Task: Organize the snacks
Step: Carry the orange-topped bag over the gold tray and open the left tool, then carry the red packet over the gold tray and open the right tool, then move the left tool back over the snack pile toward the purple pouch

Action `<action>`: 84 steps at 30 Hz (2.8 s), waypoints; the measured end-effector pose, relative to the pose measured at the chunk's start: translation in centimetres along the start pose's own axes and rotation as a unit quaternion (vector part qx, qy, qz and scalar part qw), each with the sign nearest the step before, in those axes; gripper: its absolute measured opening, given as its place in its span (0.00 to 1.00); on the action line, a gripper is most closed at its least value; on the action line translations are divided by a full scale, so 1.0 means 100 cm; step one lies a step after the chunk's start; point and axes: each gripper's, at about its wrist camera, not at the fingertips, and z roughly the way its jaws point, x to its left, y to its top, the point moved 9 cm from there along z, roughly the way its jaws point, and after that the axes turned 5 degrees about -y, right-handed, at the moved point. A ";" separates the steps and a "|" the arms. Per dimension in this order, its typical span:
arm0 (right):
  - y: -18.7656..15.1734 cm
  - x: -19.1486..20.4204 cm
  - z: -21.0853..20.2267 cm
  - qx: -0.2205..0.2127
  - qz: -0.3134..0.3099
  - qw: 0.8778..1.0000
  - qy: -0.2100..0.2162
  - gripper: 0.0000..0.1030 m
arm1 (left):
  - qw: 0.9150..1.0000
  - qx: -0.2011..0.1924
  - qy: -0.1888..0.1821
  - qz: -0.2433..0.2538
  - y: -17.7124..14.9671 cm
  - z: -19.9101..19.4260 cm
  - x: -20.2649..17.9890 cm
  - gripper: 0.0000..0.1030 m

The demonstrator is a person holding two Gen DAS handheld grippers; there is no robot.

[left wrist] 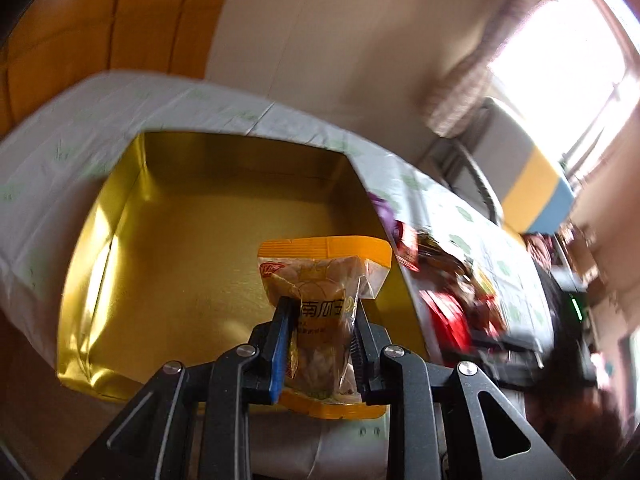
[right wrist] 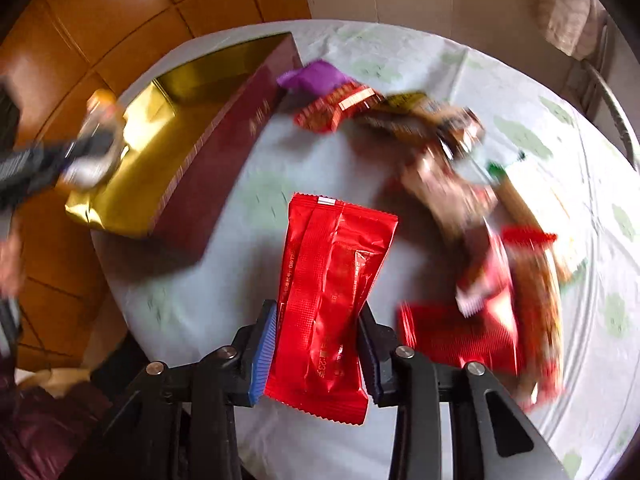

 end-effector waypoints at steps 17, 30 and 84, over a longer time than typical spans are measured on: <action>-0.028 -0.029 -0.011 -0.035 0.055 0.997 0.031 0.37 | 0.996 0.057 0.042 -0.048 0.084 0.115 0.006 0.28; -0.028 -0.022 -0.011 -0.050 0.058 0.997 0.012 0.37 | 0.994 -0.003 0.105 0.008 0.060 0.076 0.007 0.49; 0.097 0.040 -0.045 -0.133 0.022 0.989 -0.055 0.40 | 0.989 -0.042 0.142 -0.008 -0.025 -0.011 0.052 0.56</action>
